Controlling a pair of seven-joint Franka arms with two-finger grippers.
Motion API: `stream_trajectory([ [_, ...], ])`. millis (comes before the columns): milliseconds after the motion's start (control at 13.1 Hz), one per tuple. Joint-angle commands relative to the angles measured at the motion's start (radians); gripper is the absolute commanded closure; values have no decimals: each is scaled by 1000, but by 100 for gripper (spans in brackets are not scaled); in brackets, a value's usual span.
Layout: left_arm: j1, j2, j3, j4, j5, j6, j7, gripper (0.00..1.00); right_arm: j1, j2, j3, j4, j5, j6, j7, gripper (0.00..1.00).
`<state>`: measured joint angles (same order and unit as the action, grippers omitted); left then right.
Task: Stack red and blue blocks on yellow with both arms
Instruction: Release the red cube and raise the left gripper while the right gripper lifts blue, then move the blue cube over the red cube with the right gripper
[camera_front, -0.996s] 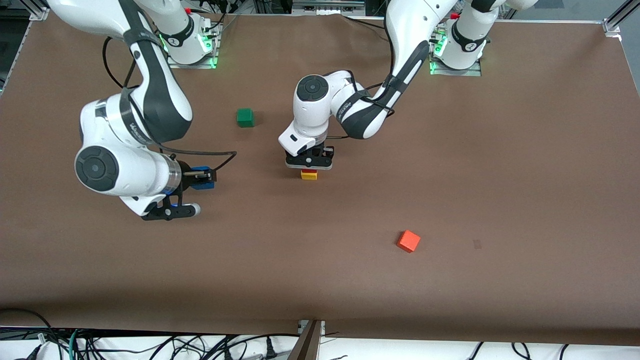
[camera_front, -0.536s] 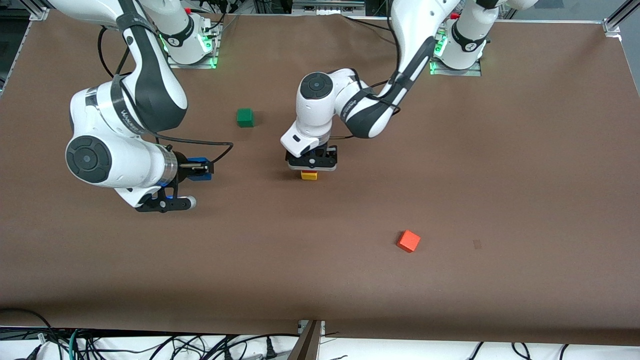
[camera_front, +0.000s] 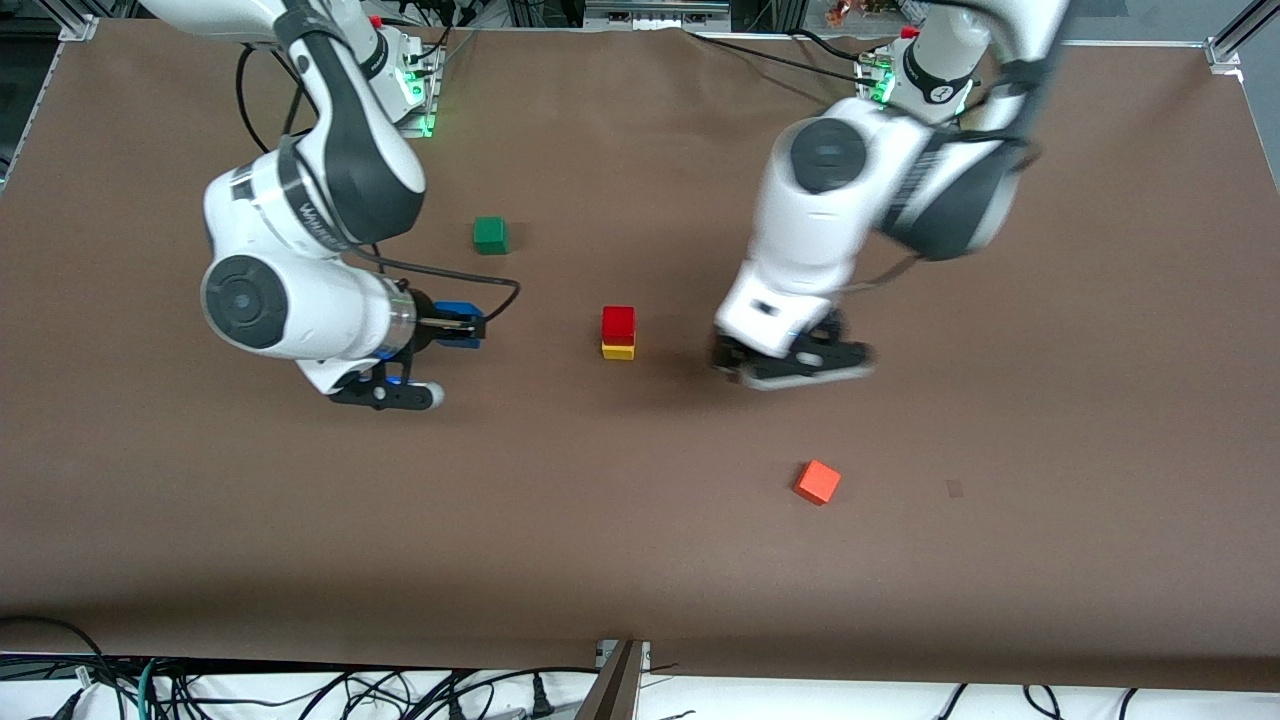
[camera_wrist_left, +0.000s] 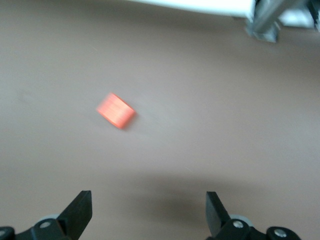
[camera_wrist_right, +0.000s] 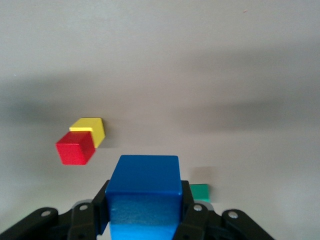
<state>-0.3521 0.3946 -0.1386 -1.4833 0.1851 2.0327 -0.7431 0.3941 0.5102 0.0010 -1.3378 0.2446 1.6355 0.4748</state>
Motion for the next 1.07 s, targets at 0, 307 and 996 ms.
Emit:
stream_trajectory([
  [0, 157, -106, 6, -44, -99, -78, 141, 0, 89, -5, -3, -55, 16, 84, 144, 69],
  [307, 284, -213, 92, -43, -154, -278, 533, 0, 219, -4, -4, -162, 6, 265, 321, 69],
  [996, 361, -263, 155, -29, -154, -419, 702, 0, 342, 59, -4, -164, -168, 320, 308, 64],
])
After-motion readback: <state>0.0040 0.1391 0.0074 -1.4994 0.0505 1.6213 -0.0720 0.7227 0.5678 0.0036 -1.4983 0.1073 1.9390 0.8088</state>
